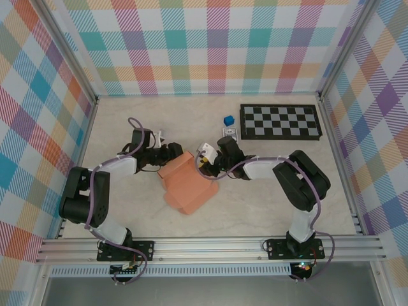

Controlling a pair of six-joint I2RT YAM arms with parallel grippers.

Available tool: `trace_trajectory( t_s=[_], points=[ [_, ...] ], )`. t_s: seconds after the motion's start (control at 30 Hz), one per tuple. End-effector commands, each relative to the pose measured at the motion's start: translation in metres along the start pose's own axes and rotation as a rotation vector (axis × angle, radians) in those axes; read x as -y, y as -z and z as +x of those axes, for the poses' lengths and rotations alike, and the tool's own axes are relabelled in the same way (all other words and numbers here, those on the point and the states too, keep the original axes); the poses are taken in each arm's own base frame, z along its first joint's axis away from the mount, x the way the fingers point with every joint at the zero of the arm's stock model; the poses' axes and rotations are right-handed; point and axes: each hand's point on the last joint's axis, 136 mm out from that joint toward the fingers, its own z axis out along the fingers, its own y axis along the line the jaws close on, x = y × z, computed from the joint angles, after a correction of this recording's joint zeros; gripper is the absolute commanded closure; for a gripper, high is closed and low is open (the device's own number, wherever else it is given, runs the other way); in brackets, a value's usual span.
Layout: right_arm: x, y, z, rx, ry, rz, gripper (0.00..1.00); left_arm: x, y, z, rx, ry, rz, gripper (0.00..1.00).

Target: Fold the paper box

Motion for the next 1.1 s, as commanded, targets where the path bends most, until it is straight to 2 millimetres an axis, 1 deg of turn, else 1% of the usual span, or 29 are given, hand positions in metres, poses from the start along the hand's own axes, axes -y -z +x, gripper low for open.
trace_trajectory(
  t_s=[0.0, 0.07, 0.1, 0.17, 0.33, 0.43, 0.53, 0.67, 0.77, 0.9, 0.93, 1.0, 1.07],
  points=[
    [0.002, -0.004, -0.020, 0.077, -0.047, 0.028, 0.67, -0.001, -0.005, 0.007, -0.038, -0.018, -0.003, 0.38],
    [0.005, -0.012, -0.028, 0.097, -0.053, 0.045, 0.68, 0.000, -0.006, 0.007, -0.042, -0.021, 0.007, 0.38],
    [0.007, -0.016, -0.029, 0.093, -0.070, 0.050, 0.69, 0.002, -0.006, 0.008, -0.047, -0.022, 0.015, 0.38],
    [0.003, -0.021, -0.028, 0.084, -0.062, 0.035, 0.70, 0.004, -0.007, 0.007, -0.054, -0.029, 0.025, 0.38],
    [0.001, -0.023, -0.029, 0.083, -0.057, 0.028, 0.75, 0.005, -0.012, 0.010, -0.084, -0.039, 0.036, 0.38],
    [0.002, -0.028, -0.029, 0.070, -0.065, 0.030, 0.88, 0.006, -0.017, 0.012, -0.104, -0.035, 0.047, 0.38],
    [0.007, -0.033, -0.029, 0.069, -0.082, 0.062, 0.92, 0.006, -0.020, 0.013, -0.105, -0.023, 0.052, 0.38],
    [0.004, -0.046, -0.029, 0.059, -0.080, 0.103, 1.00, 0.006, -0.024, 0.016, -0.115, 0.000, 0.055, 0.39],
    [0.003, -0.053, -0.029, 0.064, -0.095, 0.106, 0.97, 0.004, -0.025, 0.021, -0.119, 0.006, 0.047, 0.39],
    [0.002, -0.057, -0.029, 0.067, -0.104, 0.104, 0.92, 0.000, -0.027, 0.024, -0.128, 0.021, 0.040, 0.40],
    [0.002, -0.057, -0.030, 0.068, -0.106, 0.103, 0.90, -0.001, -0.027, 0.025, -0.128, 0.024, 0.039, 0.40],
    [0.001, -0.059, -0.031, 0.072, -0.105, 0.092, 0.82, 0.000, -0.028, 0.024, -0.127, 0.024, 0.039, 0.40],
    [0.000, -0.058, -0.031, 0.080, -0.103, 0.083, 0.78, -0.001, -0.029, 0.023, -0.128, 0.022, 0.034, 0.41]
  ],
)
